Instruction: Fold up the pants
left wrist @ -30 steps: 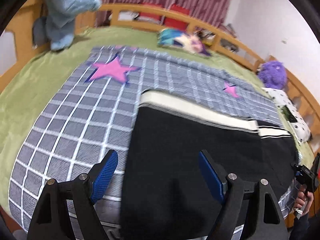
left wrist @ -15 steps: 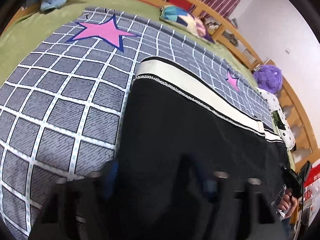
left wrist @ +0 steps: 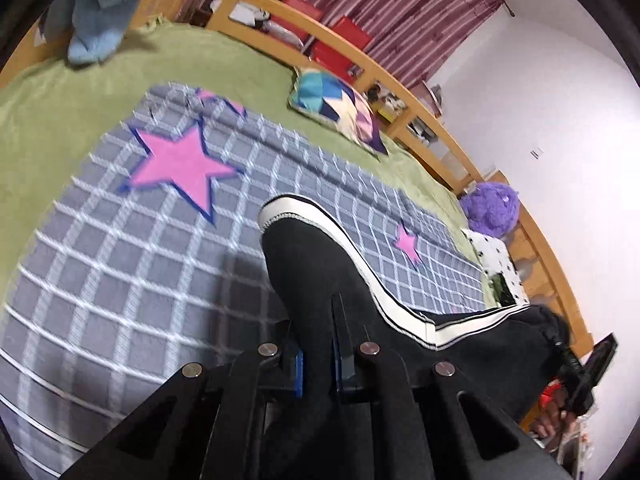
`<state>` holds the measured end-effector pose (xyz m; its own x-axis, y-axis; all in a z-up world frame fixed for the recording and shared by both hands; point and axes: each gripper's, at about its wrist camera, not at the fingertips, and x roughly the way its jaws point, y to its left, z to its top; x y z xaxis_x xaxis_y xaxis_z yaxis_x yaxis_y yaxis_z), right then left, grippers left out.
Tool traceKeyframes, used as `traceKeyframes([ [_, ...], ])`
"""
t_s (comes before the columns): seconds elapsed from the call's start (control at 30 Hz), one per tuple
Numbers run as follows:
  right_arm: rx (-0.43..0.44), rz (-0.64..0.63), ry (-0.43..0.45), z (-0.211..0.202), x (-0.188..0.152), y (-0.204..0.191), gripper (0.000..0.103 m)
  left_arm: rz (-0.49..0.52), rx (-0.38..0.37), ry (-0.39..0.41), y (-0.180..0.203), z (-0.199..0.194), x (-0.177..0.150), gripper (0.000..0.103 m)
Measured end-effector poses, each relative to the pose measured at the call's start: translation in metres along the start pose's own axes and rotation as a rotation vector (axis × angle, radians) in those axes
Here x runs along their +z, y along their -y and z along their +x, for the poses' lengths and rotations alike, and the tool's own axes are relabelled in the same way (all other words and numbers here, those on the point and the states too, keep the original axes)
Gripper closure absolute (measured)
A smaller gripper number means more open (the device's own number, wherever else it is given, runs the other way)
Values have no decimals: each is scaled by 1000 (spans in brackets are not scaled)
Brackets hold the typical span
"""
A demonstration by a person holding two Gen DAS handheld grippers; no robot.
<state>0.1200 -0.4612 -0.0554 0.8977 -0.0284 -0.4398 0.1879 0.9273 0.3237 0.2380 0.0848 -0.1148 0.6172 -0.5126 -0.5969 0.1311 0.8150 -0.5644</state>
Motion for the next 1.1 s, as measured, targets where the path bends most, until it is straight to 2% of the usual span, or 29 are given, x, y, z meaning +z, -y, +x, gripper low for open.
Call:
traceKeyframes([
  [0.13,116,23,6,8,6,-31,92,-19,75,76,-29,-38,27,93],
  [0.2,166,13,-13,19,0,-46,92,-8,158,86,-47,-48,35,93],
  [0.27,174,-13,-70,38,-18,-54,91,-6,209,72,-62,-44,32,92],
  [0.33,154,-26,-149,60,-39,-52,90,-8,277,-4,-81,-27,24,92],
  [0.4,77,-31,-227,82,-66,-39,90,-7,379,-64,-98,-11,9,75],
  [0.47,19,-6,-299,96,-88,-18,88,-12,442,-86,-111,-3,-8,65],
  [0.5,3,6,-330,98,-96,-8,88,-19,447,-95,-116,-3,-17,60],
  [0.57,30,39,-391,103,-113,10,89,-26,439,-91,-118,-10,-28,55],
  [0.63,41,36,-418,101,-118,11,87,-17,437,-72,-110,-23,-33,53],
  [0.7,26,3,-449,96,-116,5,83,-10,414,-31,-100,-37,-39,34],
  [0.77,16,-5,-454,86,-114,3,80,10,376,-3,-89,-42,-49,25],
  [0.8,17,-3,-449,80,-112,3,77,29,385,2,-85,-41,-55,25],
  [0.87,28,18,-430,62,-112,8,73,52,450,-11,-84,-29,-66,25],
  [0.93,19,44,-405,50,-112,15,56,70,485,-46,-88,-18,-77,25],
  [1.0,7,65,-377,47,-113,21,51,117,533,-35,-80,-21,-83,25],
  [1.1,54,178,-362,51,-117,38,45,93,498,-16,-76,-41,-86,25],
])
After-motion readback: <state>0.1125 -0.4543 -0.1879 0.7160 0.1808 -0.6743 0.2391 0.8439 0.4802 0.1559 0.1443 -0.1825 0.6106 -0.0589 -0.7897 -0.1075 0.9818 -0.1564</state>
